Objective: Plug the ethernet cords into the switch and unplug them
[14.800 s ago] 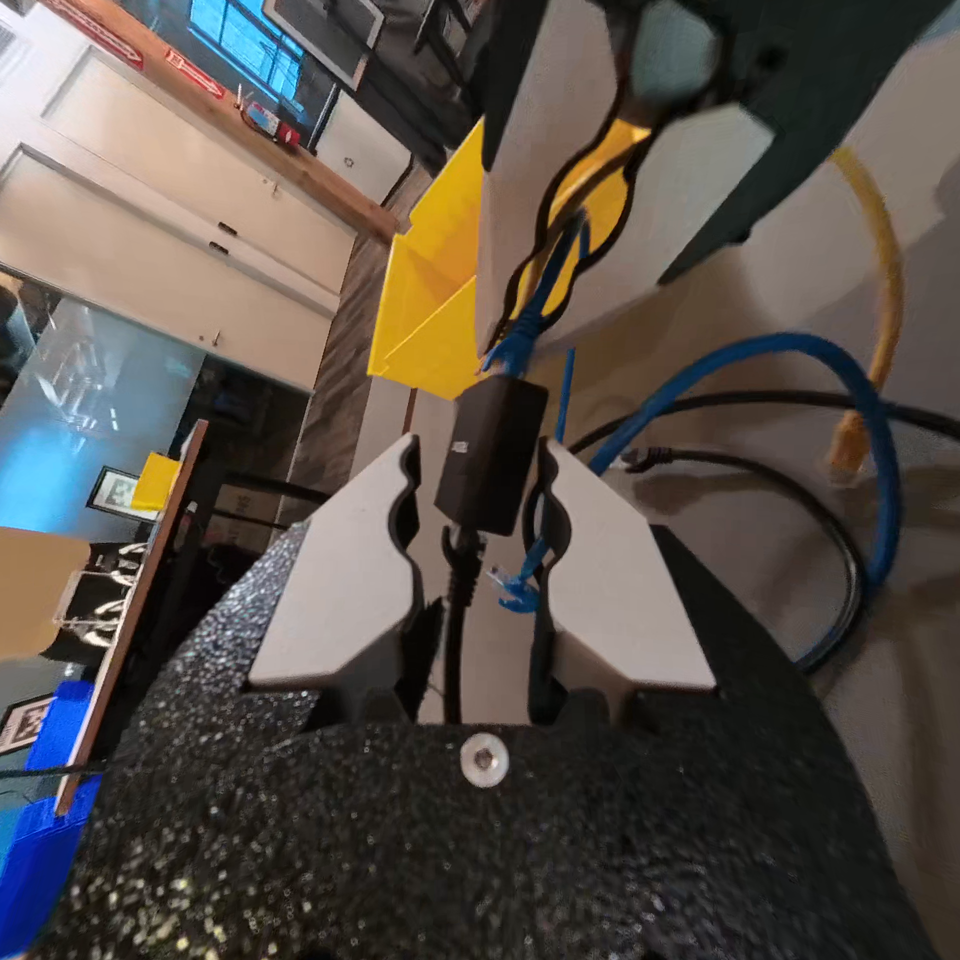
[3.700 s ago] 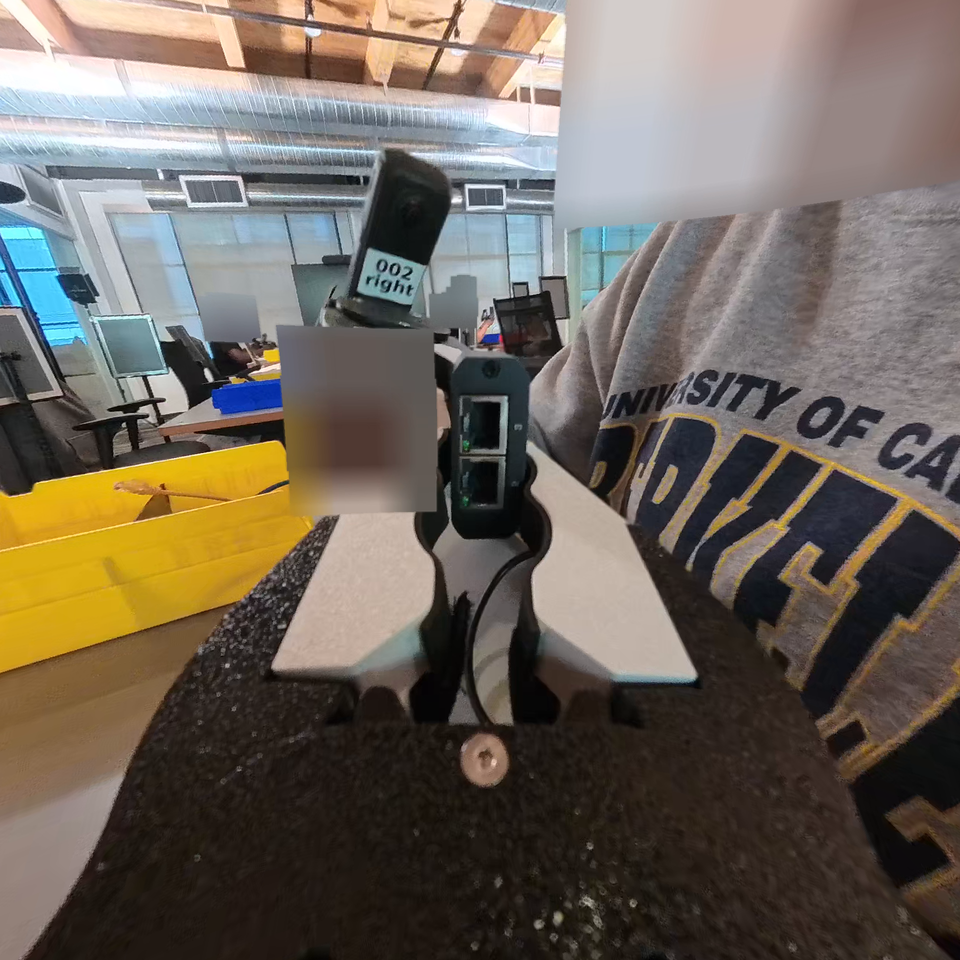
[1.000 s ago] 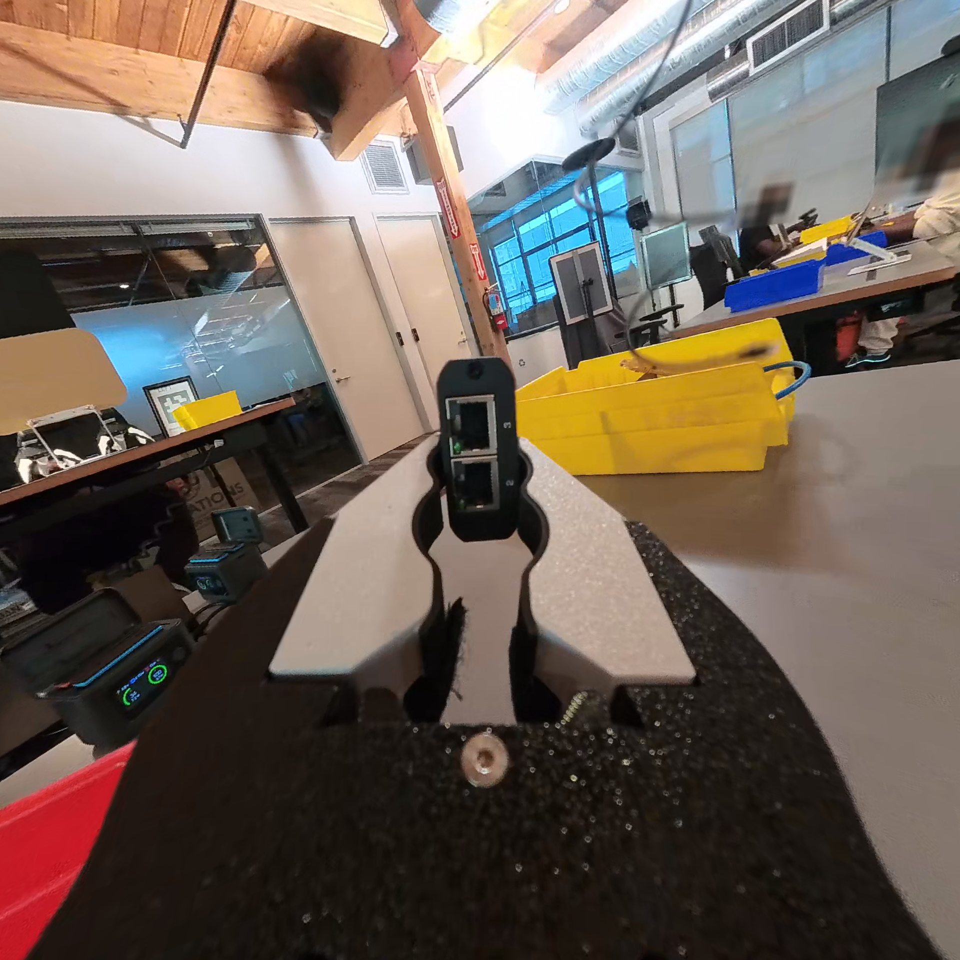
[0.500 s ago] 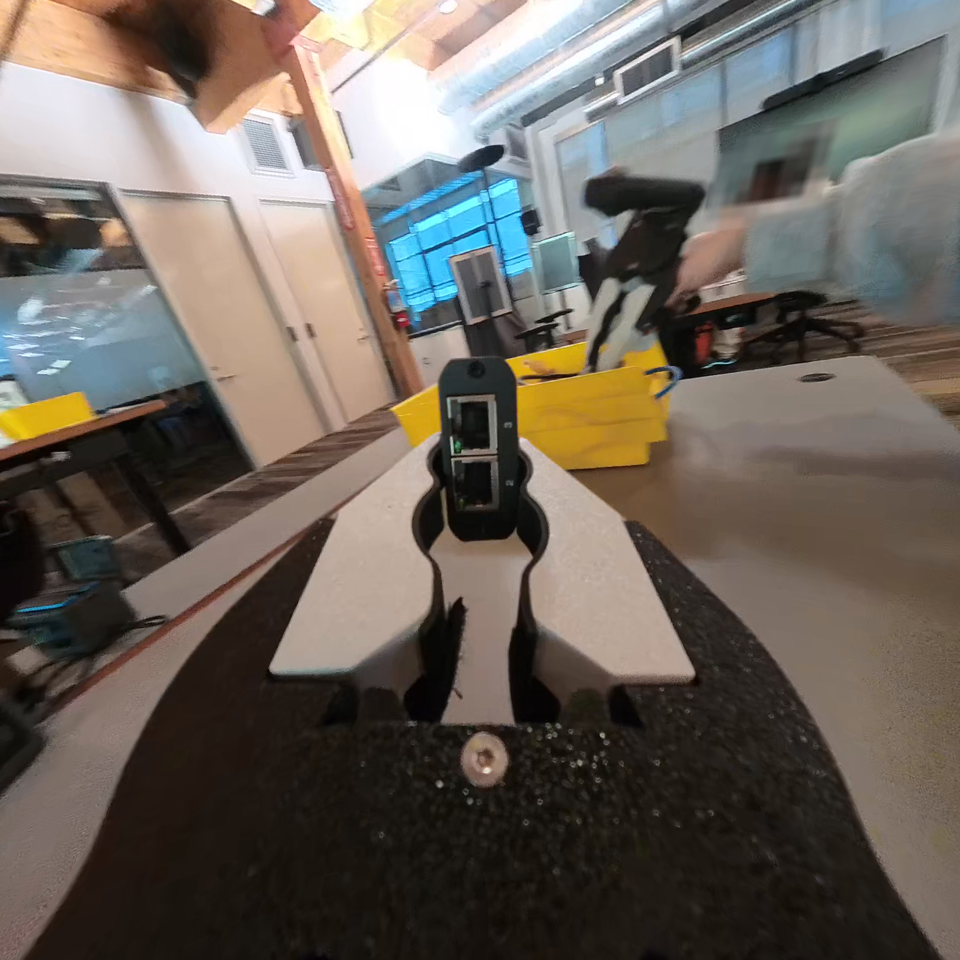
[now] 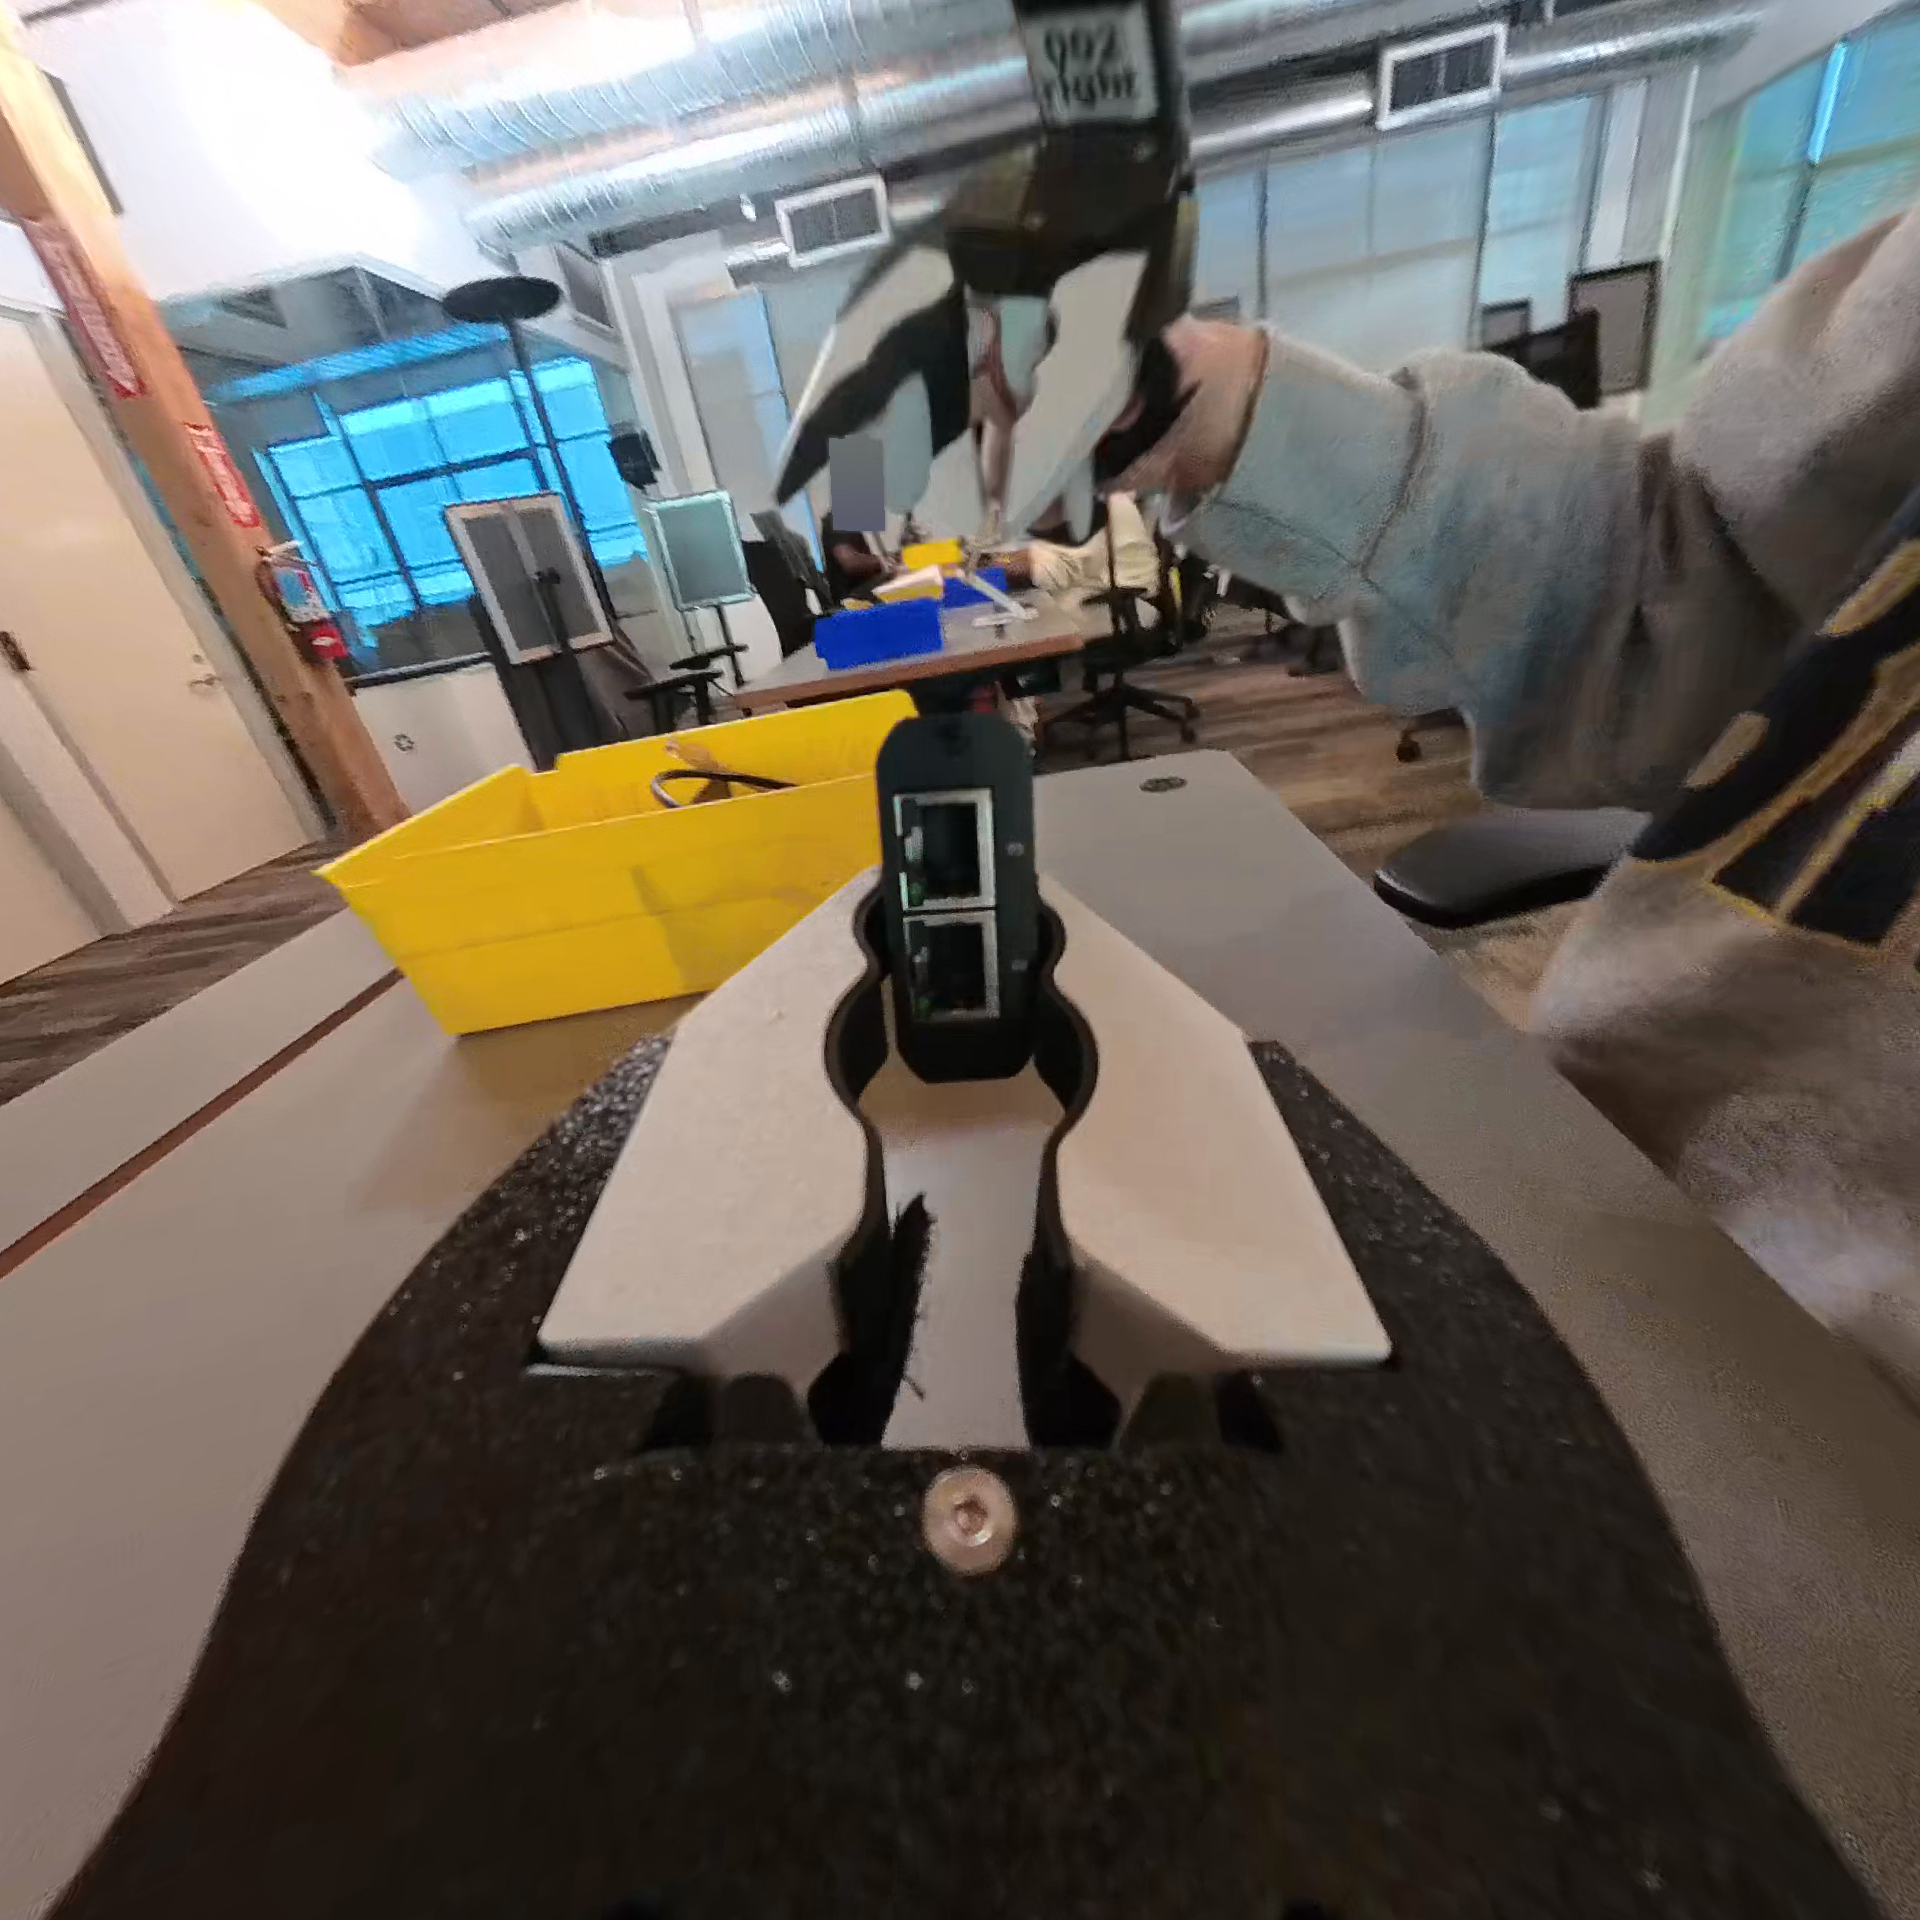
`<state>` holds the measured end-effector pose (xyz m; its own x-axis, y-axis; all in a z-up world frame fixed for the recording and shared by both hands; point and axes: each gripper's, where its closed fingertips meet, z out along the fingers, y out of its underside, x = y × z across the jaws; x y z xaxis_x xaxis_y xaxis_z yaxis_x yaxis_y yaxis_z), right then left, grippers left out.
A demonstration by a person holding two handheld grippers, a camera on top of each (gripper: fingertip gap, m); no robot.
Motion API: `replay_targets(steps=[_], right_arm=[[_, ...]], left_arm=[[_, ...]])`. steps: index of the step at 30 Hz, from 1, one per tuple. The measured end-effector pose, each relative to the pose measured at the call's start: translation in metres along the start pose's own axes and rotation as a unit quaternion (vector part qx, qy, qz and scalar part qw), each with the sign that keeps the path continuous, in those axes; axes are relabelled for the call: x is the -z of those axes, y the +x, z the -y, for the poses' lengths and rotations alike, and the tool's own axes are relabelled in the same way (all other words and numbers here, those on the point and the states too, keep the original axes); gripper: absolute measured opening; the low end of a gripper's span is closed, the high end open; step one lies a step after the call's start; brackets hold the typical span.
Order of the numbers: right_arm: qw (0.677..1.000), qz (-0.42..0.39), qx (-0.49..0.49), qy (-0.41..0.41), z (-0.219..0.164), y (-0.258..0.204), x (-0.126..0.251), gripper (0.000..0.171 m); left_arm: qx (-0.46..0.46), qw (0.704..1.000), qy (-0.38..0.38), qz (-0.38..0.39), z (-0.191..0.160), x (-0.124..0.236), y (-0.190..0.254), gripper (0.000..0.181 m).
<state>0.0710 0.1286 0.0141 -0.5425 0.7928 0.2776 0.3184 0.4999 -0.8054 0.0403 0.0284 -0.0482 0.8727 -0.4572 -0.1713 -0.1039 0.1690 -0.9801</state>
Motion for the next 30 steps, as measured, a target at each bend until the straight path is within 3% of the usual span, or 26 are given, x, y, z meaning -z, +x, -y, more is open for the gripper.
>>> replay_targets(steps=[1,4,5,9,12,14,16,18,20,25,30], right_arm=[[0.998,0.051,0.022,0.028,0.018,-0.033,-0.017,0.067],[0.988,0.14,0.062,0.016,0.025,-0.088,-0.063,0.067],[0.985,0.159,0.067,0.017,0.025,-0.097,-0.073,0.058],[0.971,0.227,0.061,0.038,0.024,-0.112,-0.089,0.022],[0.971,0.22,0.073,0.052,0.021,-0.102,-0.087,0.021],[0.983,0.164,0.066,0.054,0.021,-0.066,-0.077,0.021],[0.998,0.035,0.035,0.045,0.019,0.009,-0.058,0.021],[0.993,-0.12,-0.011,-0.004,0.0,0.099,-0.034,0.021],[0.976,-0.177,-0.074,-0.1,-0.042,0.161,-0.024,0.02],[0.932,-0.149,-0.219,-0.247,-0.138,0.229,-0.066,0.02],[0.897,-0.09,-0.272,-0.336,-0.191,0.232,-0.106,0.021]], left_arm=[[-0.002,1.0,-0.003,-0.017,-0.001,-0.002,0.007,0.021],[0.002,0.999,-0.001,-0.054,0.001,-0.006,0.021,0.021],[0.001,0.998,-0.003,-0.06,0.001,-0.007,0.024,0.021],[-0.008,0.996,-0.027,-0.079,-0.005,-0.008,0.033,0.021],[0.013,0.999,-0.015,-0.048,-0.005,-0.011,0.024,0.029],[0.036,0.999,-0.014,0.013,-0.004,-0.009,0.003,0.083],[0.038,0.995,-0.02,0.089,-0.008,-0.002,-0.023,0.11],[0.032,0.984,-0.019,0.176,-0.014,0.012,-0.051,0.113],[0.031,0.971,-0.034,0.236,-0.024,0.024,-0.07,0.113],[0.049,0.961,-0.034,0.269,-0.029,0.034,-0.084,0.11],[0.02,0.958,-0.041,0.282,-0.028,0.037,-0.085,0.108]])
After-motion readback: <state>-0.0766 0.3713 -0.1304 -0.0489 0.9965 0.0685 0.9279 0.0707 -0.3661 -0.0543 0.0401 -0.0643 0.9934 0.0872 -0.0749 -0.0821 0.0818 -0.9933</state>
